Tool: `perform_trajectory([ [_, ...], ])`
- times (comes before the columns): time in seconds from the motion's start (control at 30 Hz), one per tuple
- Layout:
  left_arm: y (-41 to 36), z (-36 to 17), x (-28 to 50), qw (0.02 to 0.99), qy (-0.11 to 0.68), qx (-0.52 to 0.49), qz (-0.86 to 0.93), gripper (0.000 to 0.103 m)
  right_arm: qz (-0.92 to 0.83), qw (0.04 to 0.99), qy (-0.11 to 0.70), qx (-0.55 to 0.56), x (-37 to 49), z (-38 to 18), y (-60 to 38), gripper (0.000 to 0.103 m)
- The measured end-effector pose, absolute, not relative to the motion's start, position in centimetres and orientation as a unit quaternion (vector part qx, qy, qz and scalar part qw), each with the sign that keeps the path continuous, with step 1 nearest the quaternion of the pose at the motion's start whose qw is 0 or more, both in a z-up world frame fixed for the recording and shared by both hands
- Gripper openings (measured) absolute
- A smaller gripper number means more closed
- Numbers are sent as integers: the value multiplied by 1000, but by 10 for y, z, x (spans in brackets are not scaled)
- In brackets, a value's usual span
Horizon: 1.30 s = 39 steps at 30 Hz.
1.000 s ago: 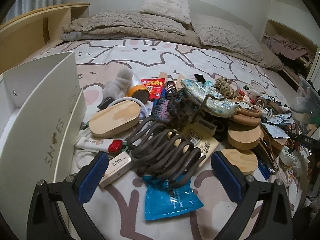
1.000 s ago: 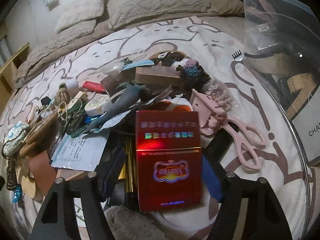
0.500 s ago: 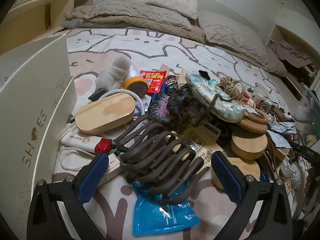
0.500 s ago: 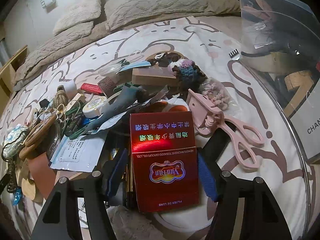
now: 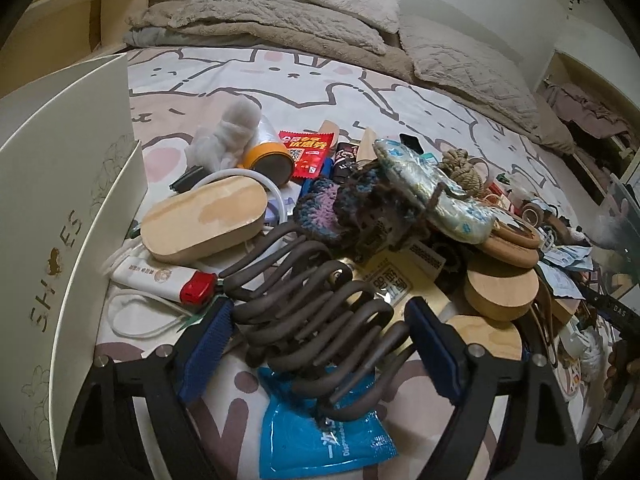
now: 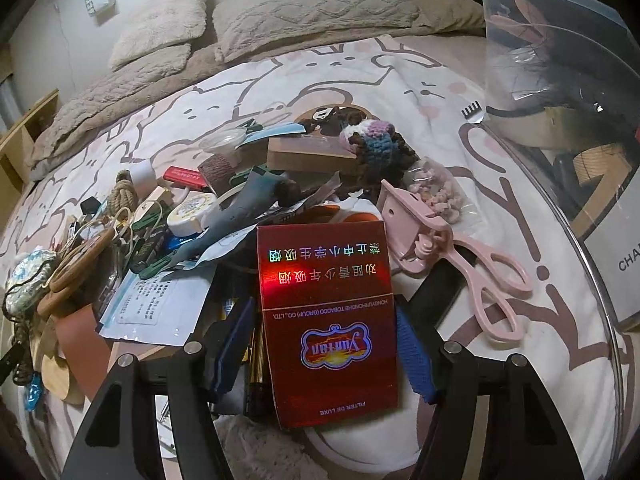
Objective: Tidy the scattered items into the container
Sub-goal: 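Lift the red box with the right tool while the left tool grasps the dark coiled clip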
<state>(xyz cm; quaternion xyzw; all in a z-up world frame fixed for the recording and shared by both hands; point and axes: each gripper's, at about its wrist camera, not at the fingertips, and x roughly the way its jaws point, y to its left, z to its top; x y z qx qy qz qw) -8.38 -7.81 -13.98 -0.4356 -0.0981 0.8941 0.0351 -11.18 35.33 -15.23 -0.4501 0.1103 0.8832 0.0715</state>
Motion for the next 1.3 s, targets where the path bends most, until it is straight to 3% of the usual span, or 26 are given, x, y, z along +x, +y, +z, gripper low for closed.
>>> perform_trajectory([
  [0.17,-78,-136,-78,43,-100,-430,896,87,884,75,127,-443,-109,-148,355,64],
  [1.3,-85,-89,-54,47,-105,-353,928,87,917,10,169,-360,-72,-98,328,63],
])
